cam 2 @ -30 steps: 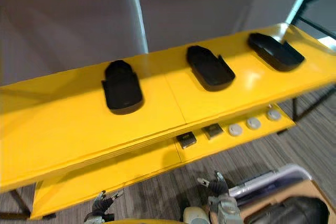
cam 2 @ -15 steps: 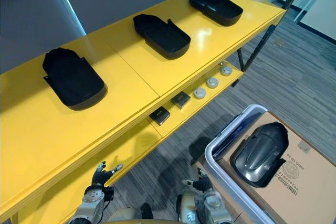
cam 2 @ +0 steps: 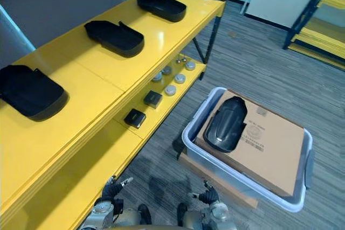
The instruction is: Walk over and take plastic housings, then place them on the shelf
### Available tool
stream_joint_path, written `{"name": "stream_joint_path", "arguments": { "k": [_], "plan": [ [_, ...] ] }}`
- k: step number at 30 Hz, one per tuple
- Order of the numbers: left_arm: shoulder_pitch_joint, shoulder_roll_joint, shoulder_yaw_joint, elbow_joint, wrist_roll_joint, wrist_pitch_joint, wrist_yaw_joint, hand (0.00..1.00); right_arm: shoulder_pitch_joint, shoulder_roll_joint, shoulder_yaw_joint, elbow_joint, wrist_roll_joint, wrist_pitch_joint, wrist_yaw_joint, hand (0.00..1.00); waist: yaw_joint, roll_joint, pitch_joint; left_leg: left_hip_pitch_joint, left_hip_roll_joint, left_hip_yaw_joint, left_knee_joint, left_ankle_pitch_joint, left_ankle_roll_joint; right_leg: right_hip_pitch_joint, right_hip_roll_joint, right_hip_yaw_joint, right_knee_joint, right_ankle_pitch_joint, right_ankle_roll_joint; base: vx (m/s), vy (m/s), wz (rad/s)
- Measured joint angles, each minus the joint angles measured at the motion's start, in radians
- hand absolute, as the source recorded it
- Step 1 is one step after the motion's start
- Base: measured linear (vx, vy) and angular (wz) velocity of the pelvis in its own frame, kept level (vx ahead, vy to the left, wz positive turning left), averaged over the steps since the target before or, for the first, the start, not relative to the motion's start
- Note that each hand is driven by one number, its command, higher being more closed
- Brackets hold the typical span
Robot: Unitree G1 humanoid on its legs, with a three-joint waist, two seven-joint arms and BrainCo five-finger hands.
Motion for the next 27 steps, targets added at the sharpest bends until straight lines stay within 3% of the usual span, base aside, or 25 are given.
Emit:
{"name": "stream_joint_path", "arguments": {
  "k": [1, 4, 5, 7, 9, 10, 11, 12, 13, 16, 18, 19, 20, 21, 23, 27],
  "plan": [
    [0.002, -0.002, 0.0, 0.0, 0.0, 0.003, 0.0, 0.0, 0.0, 0.0, -0.008, 0.0, 0.0, 0.002, 0.0, 0.0, -0.001, 0.005, -0.009, 0.005, 0.0, 0.028, -0.009, 0.002, 0.001, -0.01, -0.027, -0.061, 0.016, -0.002, -0.003, 0.01, 0.102, -1.05],
    [0.004, -0.004, -0.001, -0.002, 0.0, 0.005, 0.0, 0.0, -0.022, 0.001, -0.018, 0.013, 0.001, 0.004, 0.0, 0.0, -0.012, 0.021, -0.035, 0.042, -0.004, 0.152, -0.033, 0.003, 0.009, -0.027, -0.214, -0.514, 0.118, -0.023, -0.039, 0.09, 0.075, -1.09],
    [0.001, 0.006, -0.001, -0.002, -0.001, 0.006, 0.001, 0.0, -0.042, 0.0, -0.019, 0.031, 0.002, 0.004, 0.0, 0.0, -0.02, 0.027, -0.047, 0.047, 0.005, 0.193, -0.028, 0.005, 0.003, -0.017, -0.253, -0.645, 0.12, 0.012, -0.033, 0.14, -0.018, -1.19],
    [-0.014, 0.021, 0.0, 0.0, 0.0, 0.008, 0.0, 0.0, -0.062, -0.002, -0.029, 0.049, 0.003, 0.005, -0.002, 0.0, -0.018, 0.029, -0.051, 0.062, 0.023, 0.224, -0.019, 0.02, -0.017, -0.014, -0.245, -0.722, 0.118, 0.039, -0.029, 0.16, -0.112, -1.14],
    [-0.015, 0.03, 0.0, 0.005, 0.0, 0.01, -0.001, 0.0, -0.057, -0.005, -0.061, 0.046, 0.009, 0.004, -0.008, 0.0, -0.026, 0.029, -0.05, 0.092, 0.047, 0.222, 0.048, 0.02, -0.018, 0.03, -0.23, -0.711, 0.093, 0.042, -0.032, 0.14, -0.143, -0.68],
    [-0.023, 0.025, -0.006, 0.009, 0.002, 0.008, -0.003, 0.0, -0.046, -0.005, -0.07, 0.046, 0.019, 0.005, -0.013, 0.0, -0.032, 0.008, -0.042, 0.083, 0.066, 0.201, 0.111, -0.001, -0.043, 0.074, -0.226, -0.707, 0.064, 0.043, -0.031, 0.03, -0.122, -0.16],
    [-0.027, 0.007, -0.018, 0.009, 0.009, 0.005, -0.009, 0.0, -0.019, -0.029, -0.093, 0.046, 0.037, 0.004, -0.021, 0.0, -0.041, 0.026, -0.057, 0.082, 0.056, 0.135, 0.037, 0.01, -0.061, 0.127, -0.193, -0.704, -0.007, 0.065, -0.009, 0.0, -0.104, -0.17],
    [-0.026, -0.002, -0.018, 0.008, 0.012, 0.004, -0.012, 0.0, -0.011, -0.043, -0.1, 0.044, 0.043, 0.003, -0.022, 0.0, -0.047, 0.046, -0.067, 0.072, 0.071, 0.118, 0.021, 0.044, -0.051, 0.138, -0.166, -0.704, -0.035, 0.073, -0.003, -0.02, -0.036, -0.32],
    [-0.024, 0.0, -0.017, 0.012, 0.016, 0.004, -0.017, 0.0, -0.004, -0.049, -0.11, 0.047, 0.053, 0.004, -0.024, 0.0, -0.048, 0.056, -0.072, 0.072, 0.096, 0.132, 0.044, 0.016, -0.052, 0.148, -0.143, -0.695, -0.067, 0.078, 0.014, 0.04, 0.008, -0.33],
    [-0.037, 0.021, -0.018, 0.019, 0.016, 0.005, -0.021, 0.0, 0.016, -0.025, -0.134, 0.04, 0.088, 0.002, -0.024, 0.0, -0.047, 0.035, -0.045, 0.058, 0.161, 0.142, 0.211, 0.016, -0.051, 0.196, -0.118, -0.665, -0.127, 0.09, 0.023, 0.0, -0.038, -0.31],
    [-0.004, 0.016, -0.019, 0.022, 0.014, 0.008, -0.022, 0.0, 0.042, -0.018, -0.146, 0.038, 0.121, 0.003, -0.026, 0.0, -0.047, 0.038, -0.023, 0.007, 0.219, 0.059, 0.404, 0.017, -0.032, 0.241, -0.098, -0.629, -0.147, 0.083, 0.015, -0.02, -0.066, -0.38],
    [0.005, 0.007, -0.02, 0.024, 0.014, 0.008, -0.023, 0.0, 0.042, -0.019, -0.157, 0.038, 0.127, 0.004, -0.029, 0.0, -0.046, 0.038, -0.015, -0.006, 0.205, 0.001, 0.411, -0.005, -0.04, 0.248, -0.1, -0.616, -0.149, 0.077, 0.011, 0.01, 0.013, -0.52],
    [0.012, -0.014, -0.02, 0.028, 0.012, 0.008, -0.023, 0.0, 0.034, -0.028, -0.185, 0.038, 0.135, 0.003, -0.034, 0.0, -0.046, 0.052, -0.008, -0.027, 0.143, -0.12, 0.347, -0.034, -0.053, 0.248, -0.114, -0.584, -0.146, 0.074, 0.013, 0.03, 0.136, -0.65],
    [0.013, -0.023, -0.021, 0.029, 0.004, 0.008, -0.023, 0.0, 0.026, -0.04, -0.206, 0.038, 0.136, 0.002, -0.044, 0.0, -0.047, 0.067, -0.003, -0.037, 0.082, -0.208, 0.235, -0.028, -0.053, 0.246, -0.125, -0.565, -0.14, 0.081, 0.029, 0.05, 0.156, -0.65],
    [0.012, -0.015, -0.021, 0.035, -0.003, 0.007, -0.021, 0.0, 0.031, -0.05, -0.219, 0.041, 0.136, 0.005, -0.051, 0.0, -0.048, 0.085, -0.002, -0.025, 0.049, -0.265, 0.106, 0.017, -0.04, 0.245, -0.117, -0.53, -0.113, 0.073, 0.066, 0.09, 0.151, -0.39],
    [0.003, 0.02, -0.021, 0.038, -0.006, 0.006, -0.02, 0.0, 0.045, -0.012, -0.224, 0.038, 0.136, 0.003, -0.047, 0.0, -0.049, 0.051, -0.009, -0.001, -0.001, -0.271, 0.05, 0.028, -0.025, 0.244, -0.149, -0.528, -0.128, 0.081, 0.086, 0.11, 0.104, 0.06]
  ]
}}
